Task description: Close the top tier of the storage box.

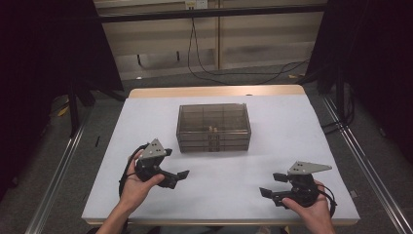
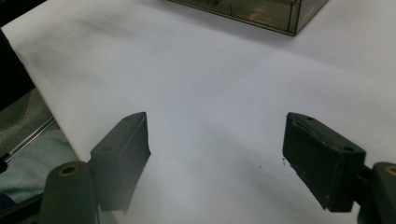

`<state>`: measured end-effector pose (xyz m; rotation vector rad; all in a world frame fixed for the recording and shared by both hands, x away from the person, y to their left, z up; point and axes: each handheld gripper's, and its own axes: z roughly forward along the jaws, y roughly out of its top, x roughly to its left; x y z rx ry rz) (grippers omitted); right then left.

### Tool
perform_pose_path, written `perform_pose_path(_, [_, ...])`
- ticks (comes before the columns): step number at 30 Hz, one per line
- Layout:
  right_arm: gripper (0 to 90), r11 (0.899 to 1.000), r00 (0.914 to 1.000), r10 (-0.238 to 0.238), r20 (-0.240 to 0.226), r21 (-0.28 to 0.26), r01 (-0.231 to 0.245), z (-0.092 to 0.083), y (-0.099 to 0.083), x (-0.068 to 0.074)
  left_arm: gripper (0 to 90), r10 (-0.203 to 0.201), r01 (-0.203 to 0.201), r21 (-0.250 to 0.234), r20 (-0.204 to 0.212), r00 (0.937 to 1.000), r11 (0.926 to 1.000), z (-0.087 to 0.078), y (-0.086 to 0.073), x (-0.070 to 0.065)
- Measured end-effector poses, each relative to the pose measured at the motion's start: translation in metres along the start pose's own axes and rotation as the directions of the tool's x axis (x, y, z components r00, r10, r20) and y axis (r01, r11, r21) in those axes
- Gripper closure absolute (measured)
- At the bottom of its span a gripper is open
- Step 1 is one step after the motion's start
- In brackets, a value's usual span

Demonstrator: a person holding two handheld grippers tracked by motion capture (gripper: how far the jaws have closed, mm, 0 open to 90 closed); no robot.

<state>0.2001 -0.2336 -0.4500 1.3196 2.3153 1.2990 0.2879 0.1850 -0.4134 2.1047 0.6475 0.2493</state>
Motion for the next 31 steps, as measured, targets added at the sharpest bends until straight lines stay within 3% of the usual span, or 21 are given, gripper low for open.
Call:
perform_pose_path(14, [20.3, 1.000, 0.9998, 0.006, 0.018, -0.002, -0.006, -0.001, -0.001, -0.001, 4.1, -0.020, 0.021, 0.007, -0.066, 0.9976, 0.9998, -0.037, -0.035, -0.002])
perform_pose_path(19, [19.7, 1.000, 0.9996, 0.013, 0.026, 0.002, -0.013, -0.001, -0.001, -0.001, 3.9, -0.055, 0.055, 0.002, -0.094, 0.9941, 0.9985, -0.046, -0.051, 0.001])
perform_pose_path(24, [19.2, 1.000, 0.9995, 0.011, 0.030, 0.001, -0.011, -0.001, -0.001, -0.002, 3.9, -0.108, 0.105, -0.029, -0.130, 0.9856, 0.9940, -0.055, -0.065, 0.005])
perform_pose_path(31, [17.8, 1.000, 0.9986, 0.013, 0.051, -0.007, -0.013, -0.002, -0.001, -0.004, 3.9, -0.135, 0.131, -0.036, -0.124, 0.9831, 0.9907, -0.057, -0.077, 0.006])
